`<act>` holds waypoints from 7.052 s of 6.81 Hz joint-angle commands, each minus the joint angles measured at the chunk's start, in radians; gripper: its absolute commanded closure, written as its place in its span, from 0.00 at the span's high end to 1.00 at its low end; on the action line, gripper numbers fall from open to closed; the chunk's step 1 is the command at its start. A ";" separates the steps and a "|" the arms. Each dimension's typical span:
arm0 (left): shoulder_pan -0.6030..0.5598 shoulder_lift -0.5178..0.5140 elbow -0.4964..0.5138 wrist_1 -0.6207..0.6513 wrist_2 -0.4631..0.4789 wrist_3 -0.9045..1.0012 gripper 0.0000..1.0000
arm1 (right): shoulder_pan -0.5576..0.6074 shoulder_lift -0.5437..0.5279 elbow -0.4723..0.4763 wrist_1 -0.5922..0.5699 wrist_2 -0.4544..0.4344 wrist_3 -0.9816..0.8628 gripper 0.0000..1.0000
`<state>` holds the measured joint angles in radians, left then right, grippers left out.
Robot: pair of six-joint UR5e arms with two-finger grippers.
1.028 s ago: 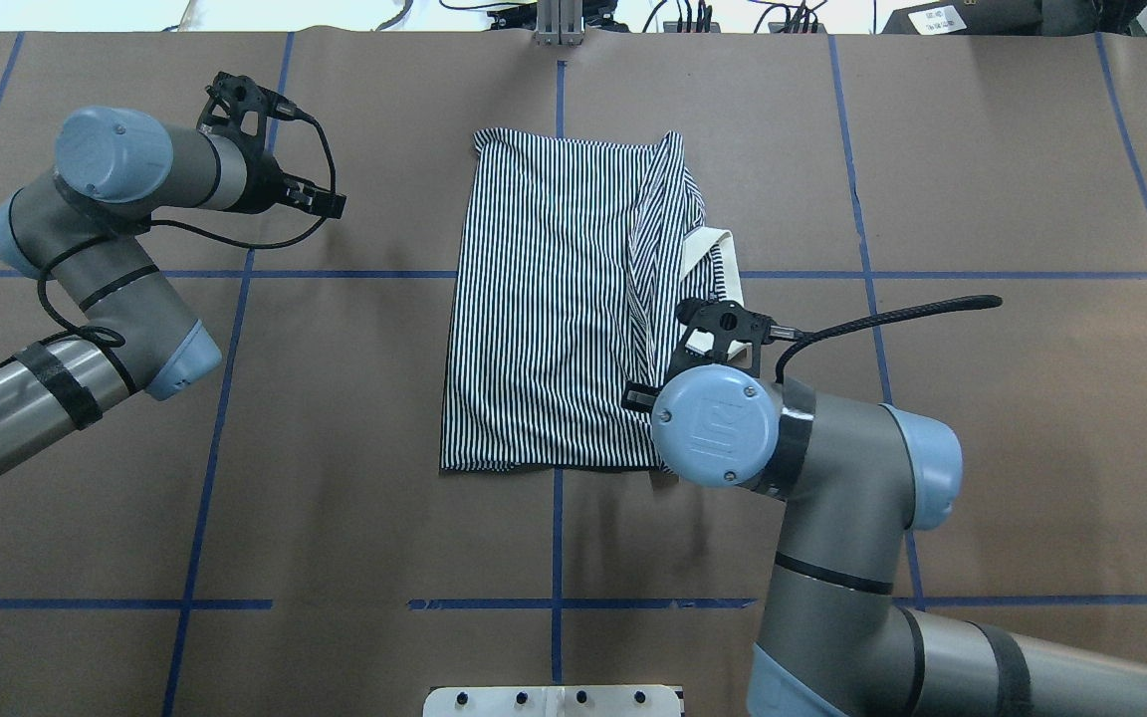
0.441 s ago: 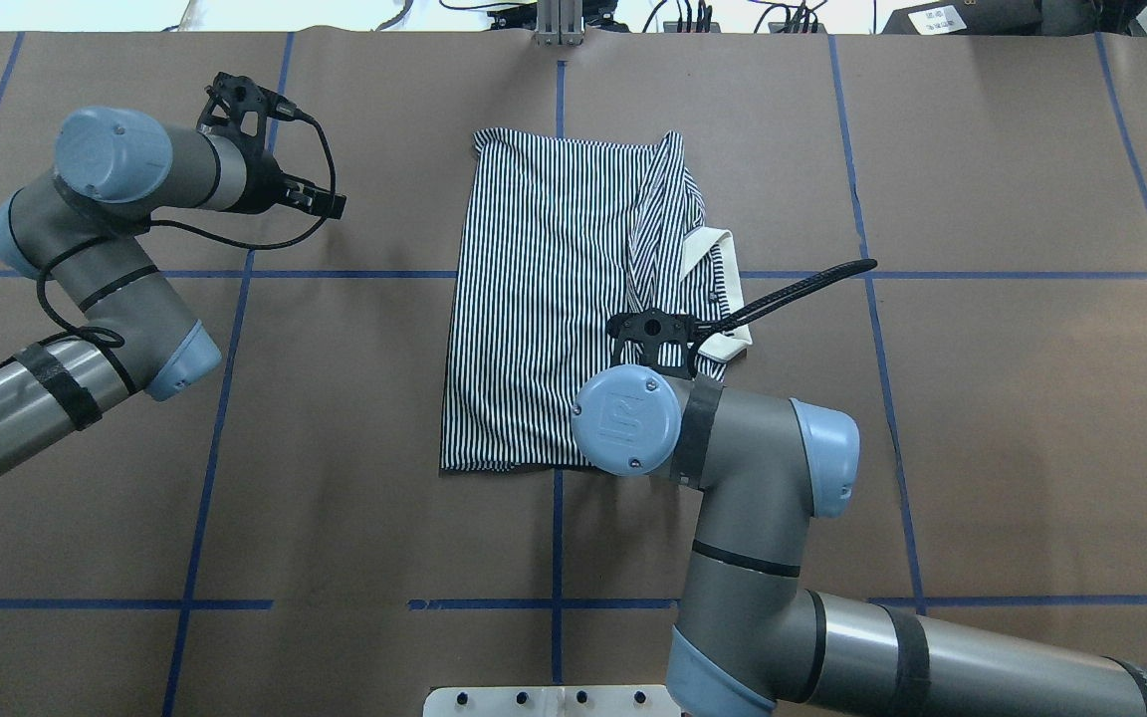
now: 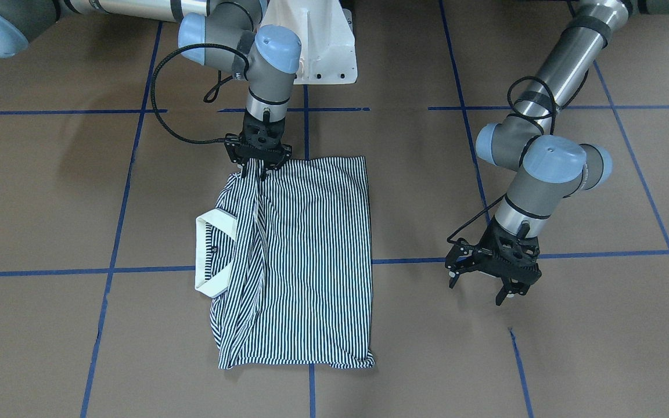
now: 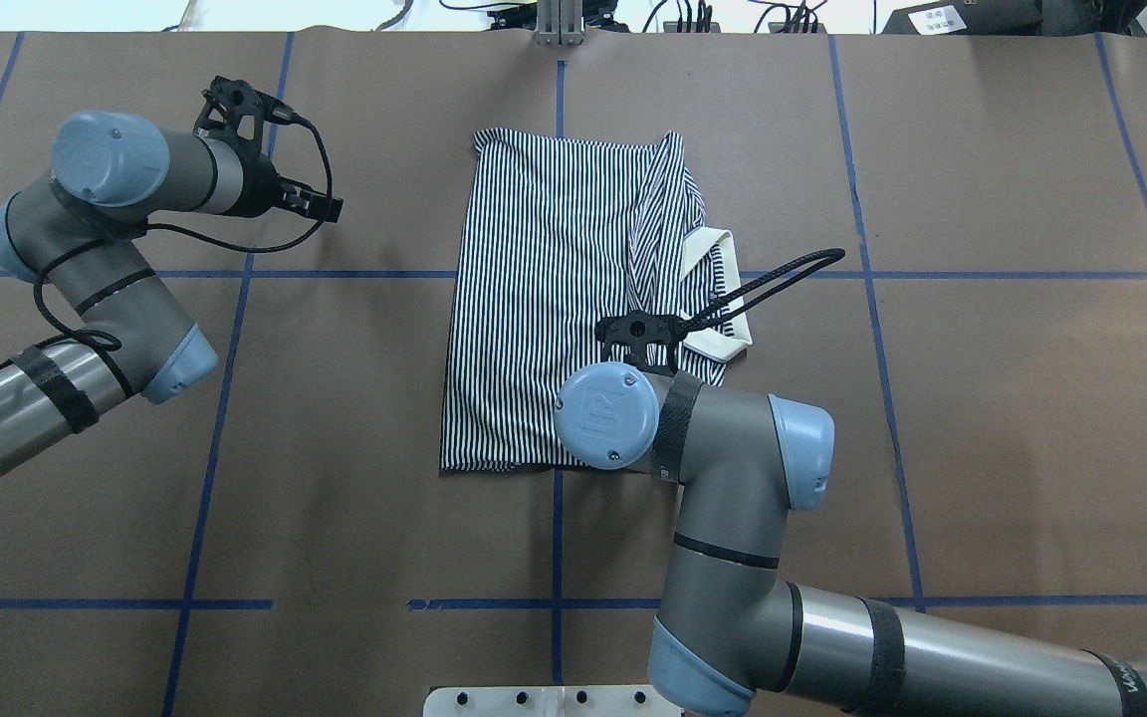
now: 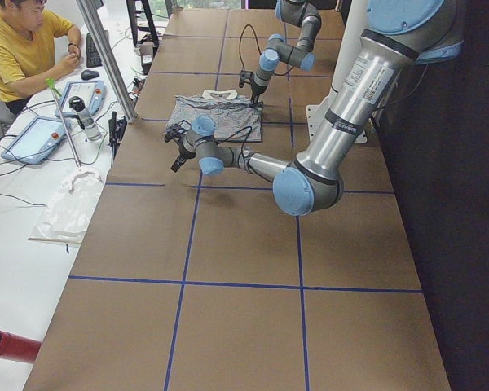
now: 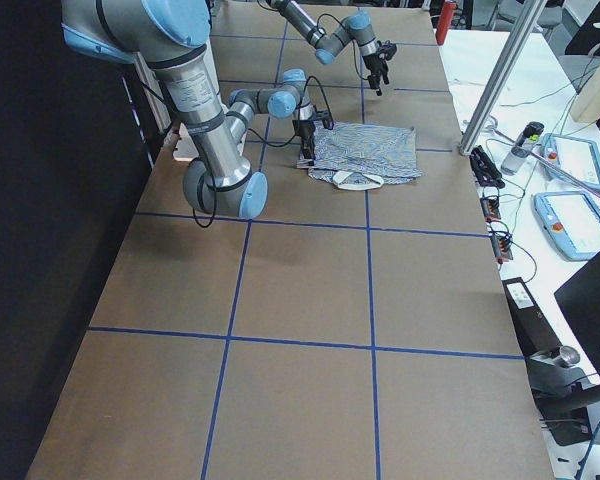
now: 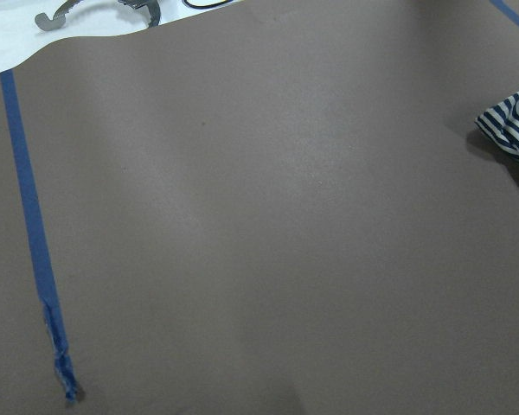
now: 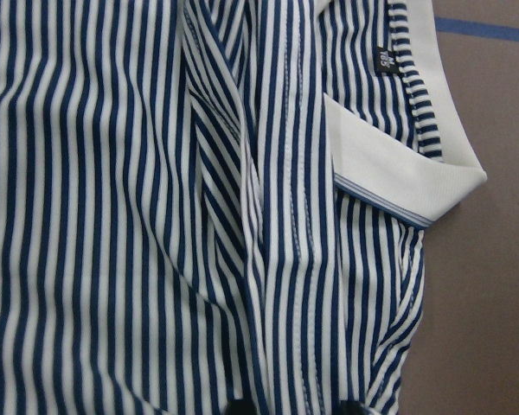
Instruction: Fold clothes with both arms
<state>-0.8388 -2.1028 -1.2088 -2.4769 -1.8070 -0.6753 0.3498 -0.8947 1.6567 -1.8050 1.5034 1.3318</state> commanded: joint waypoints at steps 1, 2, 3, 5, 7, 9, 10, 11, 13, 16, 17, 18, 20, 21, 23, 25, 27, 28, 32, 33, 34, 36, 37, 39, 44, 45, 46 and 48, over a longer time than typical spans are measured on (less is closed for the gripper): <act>0.003 0.006 0.000 -0.002 0.000 -0.001 1.00 | 0.012 -0.006 0.015 -0.042 0.001 -0.064 0.27; 0.007 0.006 0.000 -0.002 0.002 -0.003 1.00 | 0.020 -0.021 0.046 -0.057 0.003 -0.081 0.27; 0.009 0.006 0.000 -0.004 0.002 -0.063 1.00 | 0.021 -0.039 0.089 -0.086 0.001 -0.097 0.28; 0.024 0.006 -0.018 -0.004 0.002 -0.086 1.00 | 0.021 -0.118 0.165 -0.085 -0.006 -0.079 0.00; 0.027 0.033 -0.057 0.000 0.003 -0.086 1.00 | 0.017 -0.101 0.160 -0.068 0.003 -0.004 0.00; 0.027 0.033 -0.057 0.000 0.003 -0.086 1.00 | 0.021 -0.096 0.105 0.159 0.014 0.111 0.43; 0.027 0.035 -0.055 0.001 0.003 -0.086 1.00 | 0.041 -0.099 0.072 0.217 0.035 0.101 0.42; 0.027 0.040 -0.055 0.001 0.003 -0.086 1.00 | 0.057 -0.099 0.071 0.217 0.044 0.072 0.42; 0.029 0.044 -0.054 0.000 0.003 -0.086 1.00 | 0.093 -0.099 0.068 0.214 0.089 -0.011 0.42; 0.029 0.052 -0.054 0.000 0.005 -0.086 1.00 | 0.094 -0.096 0.028 0.243 0.095 -0.011 0.38; 0.029 0.052 -0.054 0.000 0.005 -0.086 1.00 | 0.093 -0.095 0.023 0.246 0.093 -0.002 0.16; 0.029 0.052 -0.054 0.000 0.005 -0.086 1.00 | 0.093 -0.086 0.026 0.233 0.096 0.003 0.00; 0.029 0.052 -0.055 -0.002 0.003 -0.086 1.00 | 0.110 -0.092 0.125 0.115 0.101 -0.008 0.00; 0.029 0.050 -0.057 0.000 0.003 -0.086 1.00 | 0.112 -0.125 0.146 0.104 0.098 -0.005 0.00; 0.029 0.050 -0.061 0.000 0.003 -0.086 1.00 | 0.106 -0.176 0.147 0.111 0.090 0.004 0.00; 0.029 0.052 -0.063 0.000 0.005 -0.086 1.00 | 0.104 -0.178 0.147 0.111 0.092 0.009 0.99; 0.029 0.050 -0.116 0.013 -0.009 -0.087 1.00 | 0.152 -0.199 0.200 0.159 0.107 0.009 1.00; 0.033 0.056 -0.164 0.013 -0.027 -0.209 1.00 | 0.161 -0.281 0.222 0.364 0.144 0.021 1.00; 0.338 0.105 -0.504 0.237 0.146 -0.740 1.00 | 0.163 -0.492 0.333 0.693 0.152 0.289 0.98; 0.393 0.121 -0.503 0.239 0.216 -0.886 0.82 | 0.164 -0.491 0.333 0.693 0.149 0.303 0.98; 0.417 0.128 -0.502 0.249 0.227 -0.909 0.75 | 0.164 -0.489 0.333 0.693 0.141 0.305 0.98; 0.478 0.121 -0.502 0.320 0.256 -0.978 0.69 | 0.164 -0.491 0.331 0.693 0.129 0.307 0.98; 0.492 0.119 -0.502 0.320 0.262 -0.997 0.64 | 0.164 -0.492 0.330 0.693 0.127 0.310 0.98; 0.523 0.118 -0.500 0.320 0.279 -1.027 0.64 | 0.164 -0.494 0.327 0.693 0.118 0.319 0.99; 0.541 0.112 -0.511 0.320 0.284 -1.078 0.00 | 0.164 -0.495 0.324 0.693 0.104 0.320 0.99; 0.535 0.113 -0.517 0.320 0.284 -1.073 0.00 | 0.163 -0.495 0.324 0.693 0.104 0.322 0.99; 0.532 0.113 -0.521 0.320 0.284 -1.072 0.00 | 0.155 -0.481 0.327 0.678 0.098 0.419 0.92; 0.533 0.110 -0.525 0.320 0.284 -1.072 0.00 | 0.092 -0.343 0.327 0.450 0.072 0.672 0.71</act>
<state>-0.3058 -1.9911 -1.7320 -2.1568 -1.5225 -1.7474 0.4806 -1.3190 1.9853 -1.2238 1.5889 1.8758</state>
